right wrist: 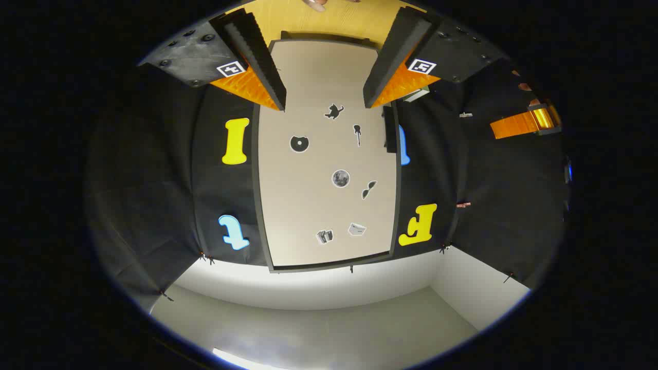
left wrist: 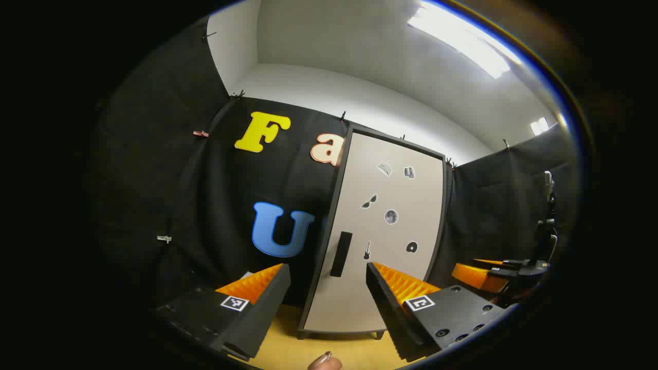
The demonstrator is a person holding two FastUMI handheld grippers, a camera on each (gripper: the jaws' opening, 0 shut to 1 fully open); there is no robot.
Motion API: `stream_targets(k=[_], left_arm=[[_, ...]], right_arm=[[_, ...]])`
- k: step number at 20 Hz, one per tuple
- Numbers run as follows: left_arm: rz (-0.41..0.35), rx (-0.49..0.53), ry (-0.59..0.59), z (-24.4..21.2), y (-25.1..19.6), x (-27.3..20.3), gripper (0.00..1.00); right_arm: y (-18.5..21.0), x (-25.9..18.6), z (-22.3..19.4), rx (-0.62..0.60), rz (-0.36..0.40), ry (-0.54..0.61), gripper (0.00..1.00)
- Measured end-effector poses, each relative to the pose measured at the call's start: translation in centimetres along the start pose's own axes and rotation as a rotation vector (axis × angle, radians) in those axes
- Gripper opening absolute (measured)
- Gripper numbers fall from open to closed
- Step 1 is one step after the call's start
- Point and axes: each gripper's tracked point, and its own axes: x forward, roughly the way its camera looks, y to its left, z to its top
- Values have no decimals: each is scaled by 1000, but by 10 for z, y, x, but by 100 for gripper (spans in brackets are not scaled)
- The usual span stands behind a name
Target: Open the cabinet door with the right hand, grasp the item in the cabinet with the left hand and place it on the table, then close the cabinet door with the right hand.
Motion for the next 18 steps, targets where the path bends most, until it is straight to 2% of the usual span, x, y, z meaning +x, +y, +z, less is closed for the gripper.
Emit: stream_targets(k=[6,10,15,18], left_arm=[[55,106,-3,-9,-16,10,95],[67,114,9,-12,-21,-1,94],[19,94,34,-14,-25,-19,94],[25,62,42,-13,-16,-42,94]], right_arm=[[-2,34,5,46,67,-20,98],[1,36,6,79,86,-22,99],[-3,10,12,54,18,-36,99],[6,-9,19,42,8,-50,98]])
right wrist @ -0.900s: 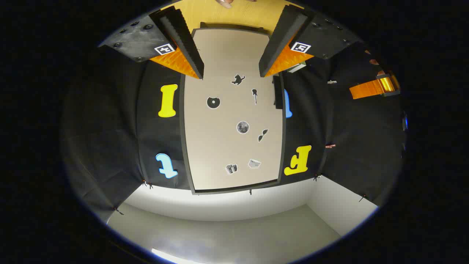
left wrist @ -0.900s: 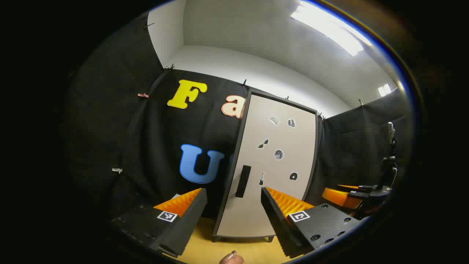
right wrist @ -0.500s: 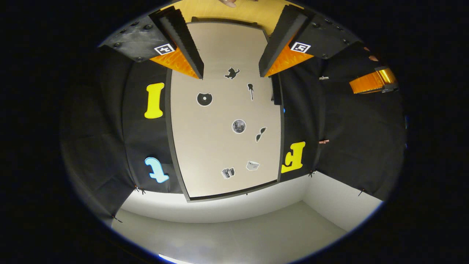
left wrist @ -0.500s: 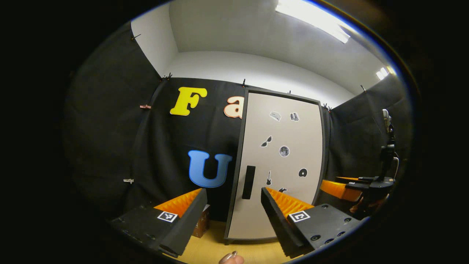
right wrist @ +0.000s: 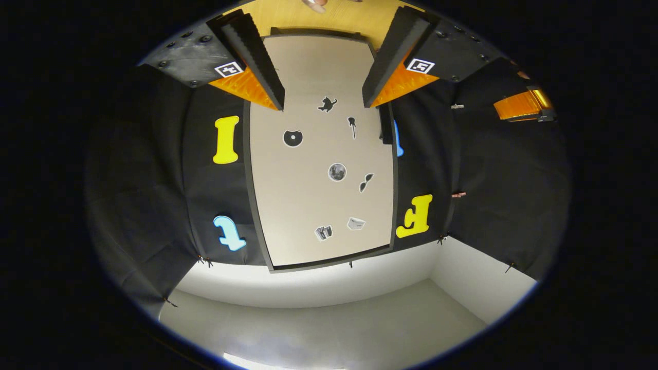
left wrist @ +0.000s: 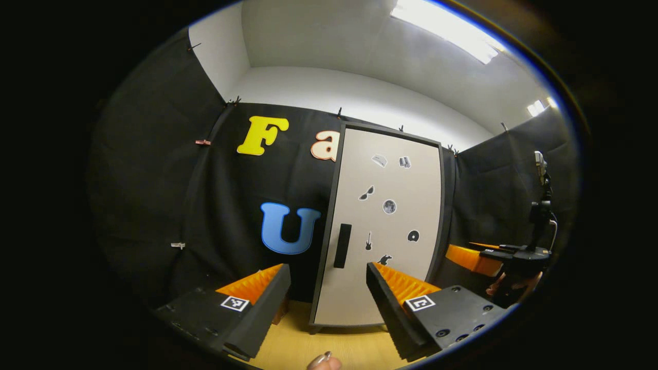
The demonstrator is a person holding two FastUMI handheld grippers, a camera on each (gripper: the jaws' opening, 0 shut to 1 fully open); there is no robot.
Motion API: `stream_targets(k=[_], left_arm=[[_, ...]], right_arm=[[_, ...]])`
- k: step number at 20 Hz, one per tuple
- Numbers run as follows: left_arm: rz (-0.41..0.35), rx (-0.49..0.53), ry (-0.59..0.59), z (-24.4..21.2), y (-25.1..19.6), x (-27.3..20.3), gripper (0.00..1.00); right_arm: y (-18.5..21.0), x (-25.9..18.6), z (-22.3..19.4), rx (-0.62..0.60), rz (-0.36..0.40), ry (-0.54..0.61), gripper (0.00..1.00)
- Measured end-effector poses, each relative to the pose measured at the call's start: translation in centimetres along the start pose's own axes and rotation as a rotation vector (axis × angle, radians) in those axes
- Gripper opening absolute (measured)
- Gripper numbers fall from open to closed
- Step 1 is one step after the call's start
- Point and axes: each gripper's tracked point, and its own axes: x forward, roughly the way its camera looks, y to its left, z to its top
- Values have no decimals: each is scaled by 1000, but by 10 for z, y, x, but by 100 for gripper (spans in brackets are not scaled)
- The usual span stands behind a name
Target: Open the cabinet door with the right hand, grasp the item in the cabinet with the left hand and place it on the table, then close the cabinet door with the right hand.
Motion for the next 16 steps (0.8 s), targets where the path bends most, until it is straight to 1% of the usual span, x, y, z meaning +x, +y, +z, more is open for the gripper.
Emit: stream_targets(k=[2,3,6,8,12,16], left_arm=[[-1,-7,8,-1,5,-20,94],[14,4,7,2,12,-33,94],[66,30,-7,9,33,-66,94],[74,16,4,6,41,-79,94],[71,-3,21,4,48,-79,95],[34,0,29,-4,39,-51,94]], right_arm=[[5,-9,4,4,-17,-12,99],[12,-13,5,13,-17,-16,98],[30,-22,5,32,-2,-9,99],[41,-29,3,24,8,4,99],[47,-35,-6,-25,7,22,99],[33,-24,-13,-80,-10,39,98]])
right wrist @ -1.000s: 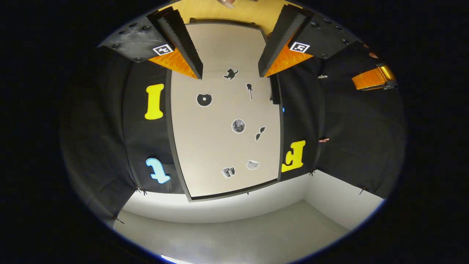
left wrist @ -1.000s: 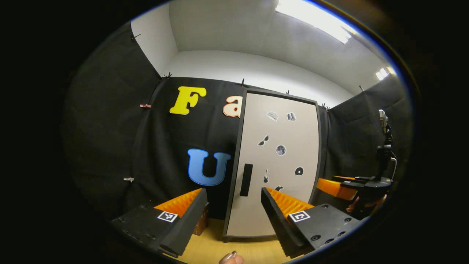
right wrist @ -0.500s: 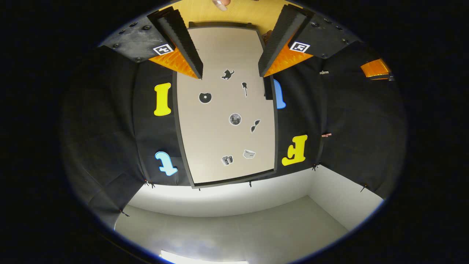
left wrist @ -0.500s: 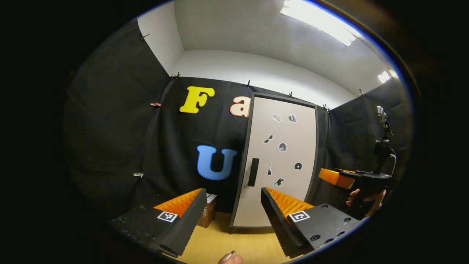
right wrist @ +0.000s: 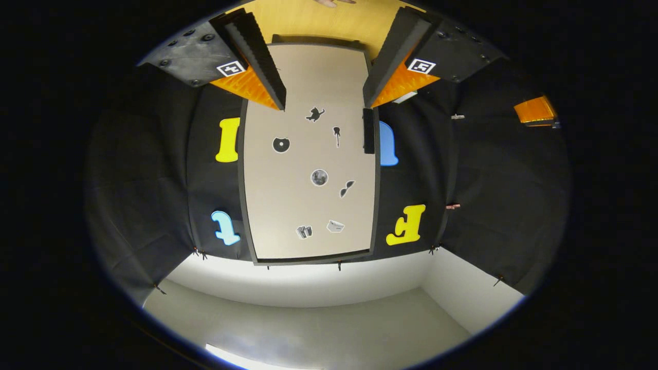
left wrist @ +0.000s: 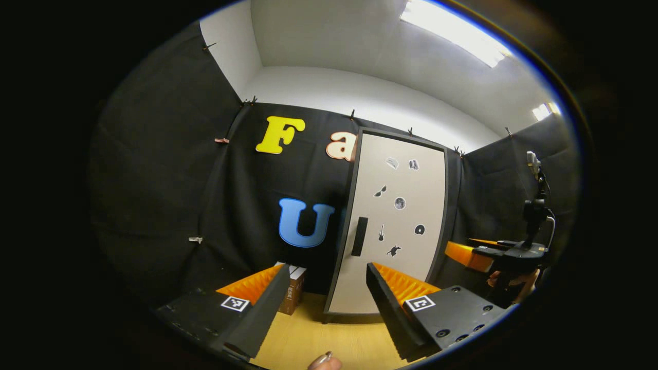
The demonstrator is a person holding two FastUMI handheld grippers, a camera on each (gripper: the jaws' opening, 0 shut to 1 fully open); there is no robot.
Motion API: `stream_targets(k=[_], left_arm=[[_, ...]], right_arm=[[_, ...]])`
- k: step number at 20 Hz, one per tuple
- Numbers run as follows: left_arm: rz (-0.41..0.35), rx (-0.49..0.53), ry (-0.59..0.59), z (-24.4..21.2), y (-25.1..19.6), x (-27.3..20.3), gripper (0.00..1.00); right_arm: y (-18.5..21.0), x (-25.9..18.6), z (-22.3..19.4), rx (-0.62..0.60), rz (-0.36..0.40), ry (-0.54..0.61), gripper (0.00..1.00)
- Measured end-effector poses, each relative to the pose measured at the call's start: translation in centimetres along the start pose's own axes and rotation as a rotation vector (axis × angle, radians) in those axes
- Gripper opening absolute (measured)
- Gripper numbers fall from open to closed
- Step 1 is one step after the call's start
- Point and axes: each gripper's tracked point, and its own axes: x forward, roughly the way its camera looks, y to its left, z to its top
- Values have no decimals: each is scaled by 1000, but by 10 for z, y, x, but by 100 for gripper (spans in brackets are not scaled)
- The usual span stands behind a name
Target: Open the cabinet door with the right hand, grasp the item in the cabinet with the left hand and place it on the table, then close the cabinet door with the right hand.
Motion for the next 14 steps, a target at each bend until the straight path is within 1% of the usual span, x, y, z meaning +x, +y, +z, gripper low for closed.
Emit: stream_targets(k=[5,8,11,12,14], left_arm=[[-8,31,-7,-8,-15,56,94],[-13,39,-19,-9,-20,83,94],[-13,38,-20,-9,-18,106,94],[-15,35,-10,-12,-15,112,94],[-26,30,-17,-12,-9,120,94]], right_arm=[[-13,35,-3,-32,26,-10,98],[-15,53,-6,-79,39,-31,98],[-5,70,-8,-62,72,-36,98],[-3,77,-8,-53,70,-34,98],[7,91,-18,-43,81,10,98]])
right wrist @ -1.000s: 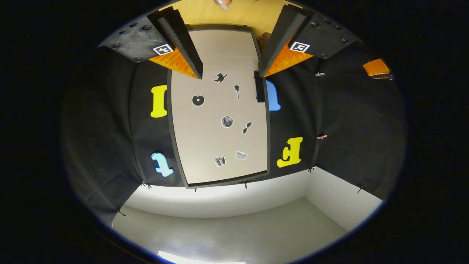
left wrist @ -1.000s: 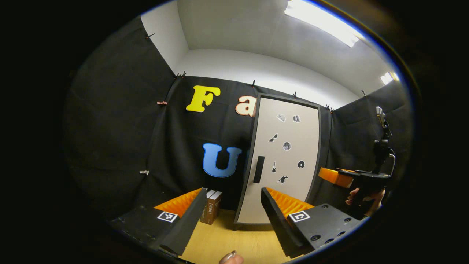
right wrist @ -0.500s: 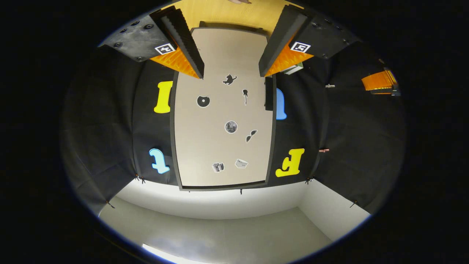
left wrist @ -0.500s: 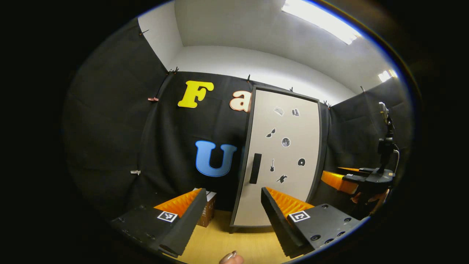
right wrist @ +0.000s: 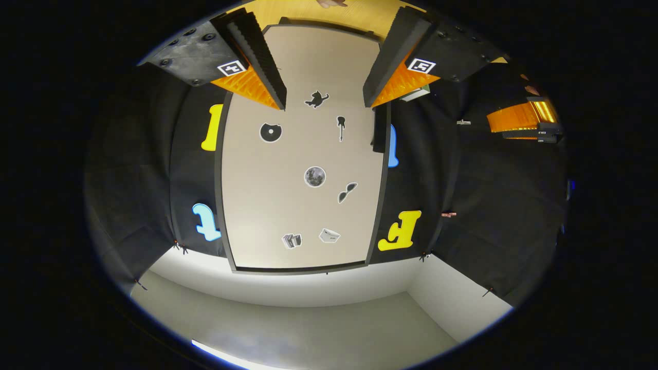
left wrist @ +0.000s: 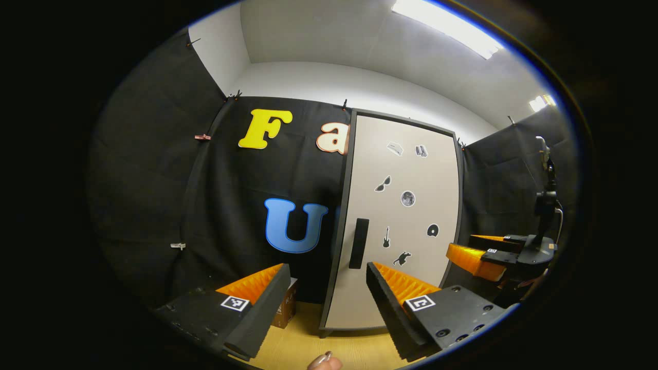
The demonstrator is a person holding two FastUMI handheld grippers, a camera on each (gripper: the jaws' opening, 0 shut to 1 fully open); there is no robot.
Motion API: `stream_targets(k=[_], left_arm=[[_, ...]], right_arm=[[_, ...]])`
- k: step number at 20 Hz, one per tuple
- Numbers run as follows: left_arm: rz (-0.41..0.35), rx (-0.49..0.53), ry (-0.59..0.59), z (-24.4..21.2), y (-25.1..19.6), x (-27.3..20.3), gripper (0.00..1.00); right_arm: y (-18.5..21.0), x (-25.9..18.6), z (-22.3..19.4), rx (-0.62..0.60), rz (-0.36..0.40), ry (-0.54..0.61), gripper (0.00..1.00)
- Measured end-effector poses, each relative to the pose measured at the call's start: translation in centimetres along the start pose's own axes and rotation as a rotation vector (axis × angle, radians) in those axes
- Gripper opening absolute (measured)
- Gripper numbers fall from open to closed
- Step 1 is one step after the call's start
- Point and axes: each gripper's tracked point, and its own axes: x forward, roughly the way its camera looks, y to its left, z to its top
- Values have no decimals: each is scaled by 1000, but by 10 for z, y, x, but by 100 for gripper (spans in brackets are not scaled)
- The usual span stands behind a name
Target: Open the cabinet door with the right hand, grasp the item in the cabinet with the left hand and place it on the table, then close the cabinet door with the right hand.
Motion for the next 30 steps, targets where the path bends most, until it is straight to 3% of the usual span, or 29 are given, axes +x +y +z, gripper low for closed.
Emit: stream_targets(k=[6,11,14,22,24,25,27,28,30], left_arm=[[-32,-19,37,-3,36,14,94],[-55,-43,49,-4,69,16,94],[-86,-61,61,-7,83,20,94],[-134,-88,69,-9,100,23,94],[-136,-97,72,-10,103,23,94],[-140,-102,76,-11,104,22,94],[-139,-109,79,-11,109,21,94],[-135,-110,79,-12,111,20,94],[-126,-116,82,-13,116,17,94]], right_arm=[[57,44,12,56,20,-61,98],[96,98,-2,39,-13,-48,97],[105,128,-24,48,-71,-11,98],[100,184,-62,51,-194,58,88],[95,192,-68,52,-235,70,82],[94,194,-70,60,-246,76,72],[94,195,-75,68,-254,89,63],[97,200,-76,71,-250,89,64],[95,200,-75,28,-269,80,39]])
